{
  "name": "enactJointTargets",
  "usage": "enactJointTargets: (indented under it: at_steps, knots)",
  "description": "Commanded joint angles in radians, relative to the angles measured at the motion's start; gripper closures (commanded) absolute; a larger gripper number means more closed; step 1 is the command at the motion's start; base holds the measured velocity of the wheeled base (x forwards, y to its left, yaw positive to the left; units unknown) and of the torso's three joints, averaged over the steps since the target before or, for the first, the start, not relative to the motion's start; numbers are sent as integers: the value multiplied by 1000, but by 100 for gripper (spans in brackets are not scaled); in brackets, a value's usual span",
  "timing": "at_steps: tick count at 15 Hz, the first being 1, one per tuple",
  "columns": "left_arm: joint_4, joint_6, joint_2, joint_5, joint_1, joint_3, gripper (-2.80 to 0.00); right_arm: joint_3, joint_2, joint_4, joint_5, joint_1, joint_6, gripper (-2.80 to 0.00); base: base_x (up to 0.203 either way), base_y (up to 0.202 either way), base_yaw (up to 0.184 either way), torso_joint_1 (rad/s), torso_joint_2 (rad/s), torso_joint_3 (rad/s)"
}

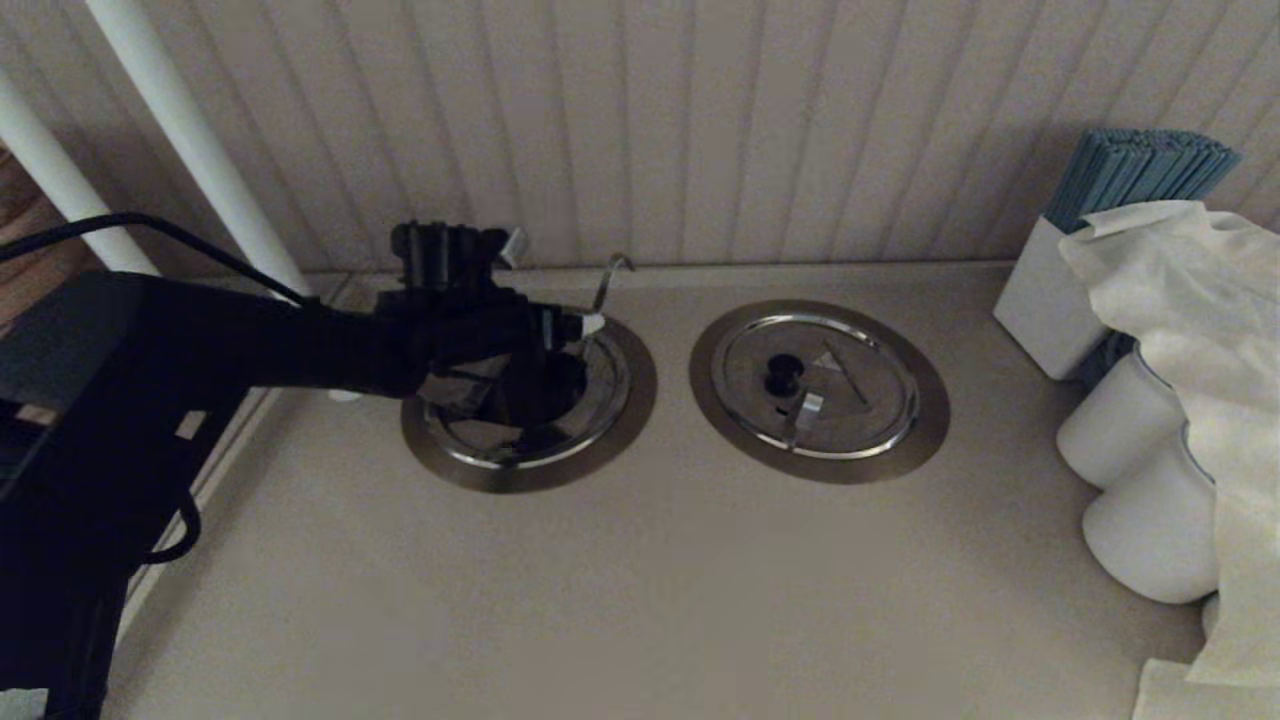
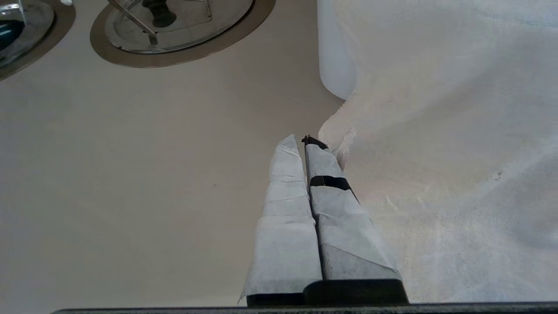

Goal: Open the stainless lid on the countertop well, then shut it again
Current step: Stir with a spoon

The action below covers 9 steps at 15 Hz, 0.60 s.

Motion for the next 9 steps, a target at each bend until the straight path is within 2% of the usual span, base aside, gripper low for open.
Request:
enactJointTargets:
  at_steps: [1,4,9]
  knots:
    - [-62,6,62,-1,-4,-5,-280,0,1,0,0,0,1,0,0,0,0,0,0,0]
    - [-151,14,131,16,-16,-53,-280,0,1,0,0,0,1,0,0,0,0,0,0,0]
    - [-164,14,281,137,-36,-247,-280,0,1,0,0,0,1,0,0,0,0,0,0,0]
